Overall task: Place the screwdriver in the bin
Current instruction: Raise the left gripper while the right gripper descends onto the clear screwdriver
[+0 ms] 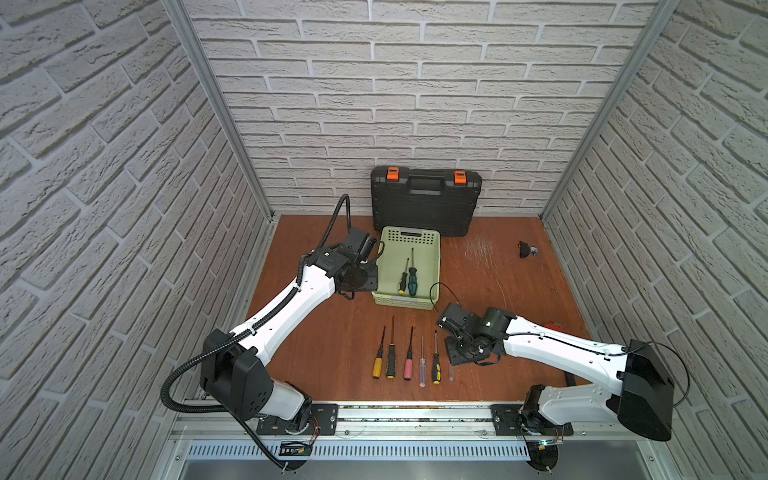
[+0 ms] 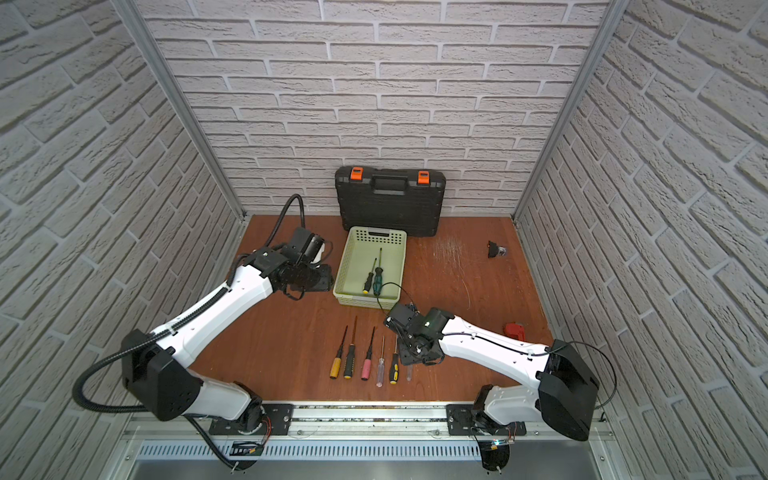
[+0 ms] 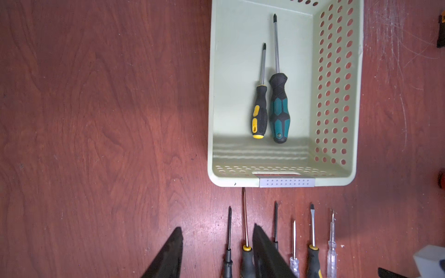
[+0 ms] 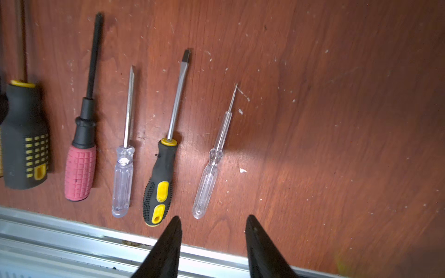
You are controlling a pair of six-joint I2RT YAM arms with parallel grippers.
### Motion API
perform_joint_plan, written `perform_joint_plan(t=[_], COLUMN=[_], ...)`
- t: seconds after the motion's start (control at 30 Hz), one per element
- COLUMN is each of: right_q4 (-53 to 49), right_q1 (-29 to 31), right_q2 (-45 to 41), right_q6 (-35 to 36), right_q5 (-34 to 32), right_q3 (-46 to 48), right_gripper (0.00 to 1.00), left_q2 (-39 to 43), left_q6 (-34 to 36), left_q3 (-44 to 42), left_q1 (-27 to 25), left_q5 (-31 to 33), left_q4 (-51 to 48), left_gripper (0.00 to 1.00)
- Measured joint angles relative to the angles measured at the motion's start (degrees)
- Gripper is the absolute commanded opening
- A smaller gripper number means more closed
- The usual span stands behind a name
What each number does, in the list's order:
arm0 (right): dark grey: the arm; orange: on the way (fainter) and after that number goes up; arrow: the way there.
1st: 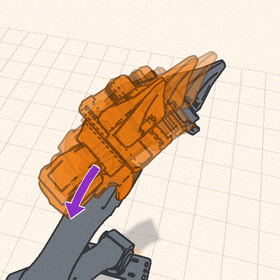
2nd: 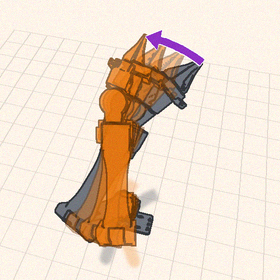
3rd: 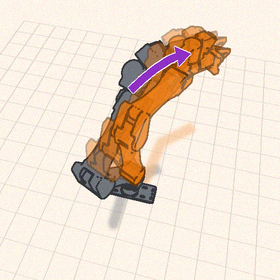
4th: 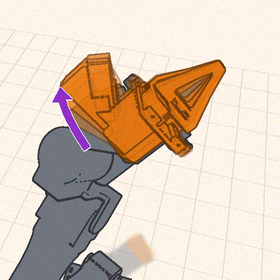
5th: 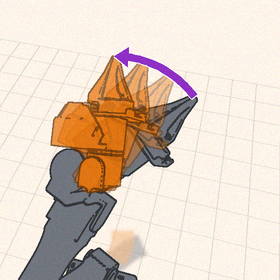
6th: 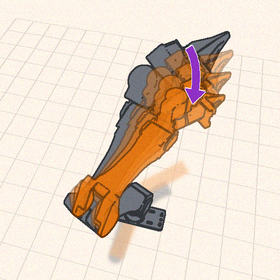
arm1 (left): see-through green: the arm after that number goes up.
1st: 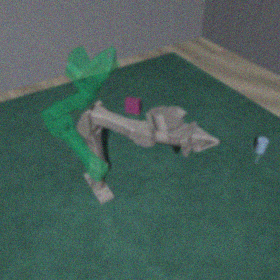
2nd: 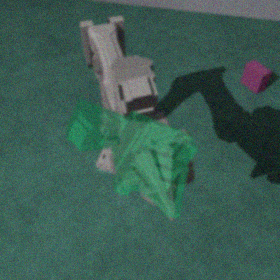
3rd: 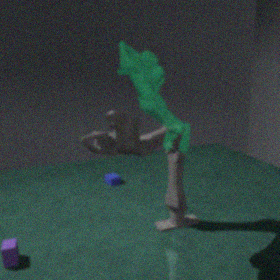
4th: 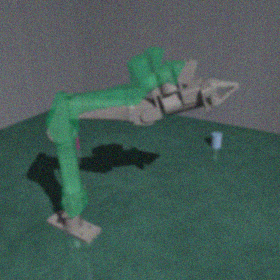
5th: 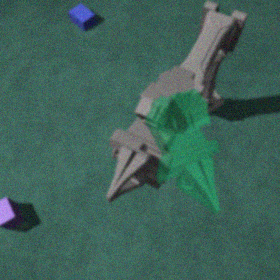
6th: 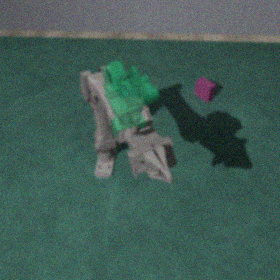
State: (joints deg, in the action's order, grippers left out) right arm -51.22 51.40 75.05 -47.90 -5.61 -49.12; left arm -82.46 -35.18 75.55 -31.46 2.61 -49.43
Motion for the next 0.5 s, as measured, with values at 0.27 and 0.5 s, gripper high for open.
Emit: perform_joint_plan(t=[0.27, 0.5], right_q4=[6.05, 8.44], right_q1=[1.84, 2.08], right_q2=[6.23, 8.11], right_q6=[-3.76, -4.52], right_q5=[0.13, -0.48], right_q3=[2.91, 2.99], right_gripper=[0.43, 0.40], left_q2=[0.11, 0.11], left_q6=[-0.61, -0.59], left_q3=[-2.67, -2.67], left_q1=[0.33, 0.98], left_q5=[-0.04, 0.15], left_q4=[-0.17, -0.28], left_gripper=[0.48, 0.48])
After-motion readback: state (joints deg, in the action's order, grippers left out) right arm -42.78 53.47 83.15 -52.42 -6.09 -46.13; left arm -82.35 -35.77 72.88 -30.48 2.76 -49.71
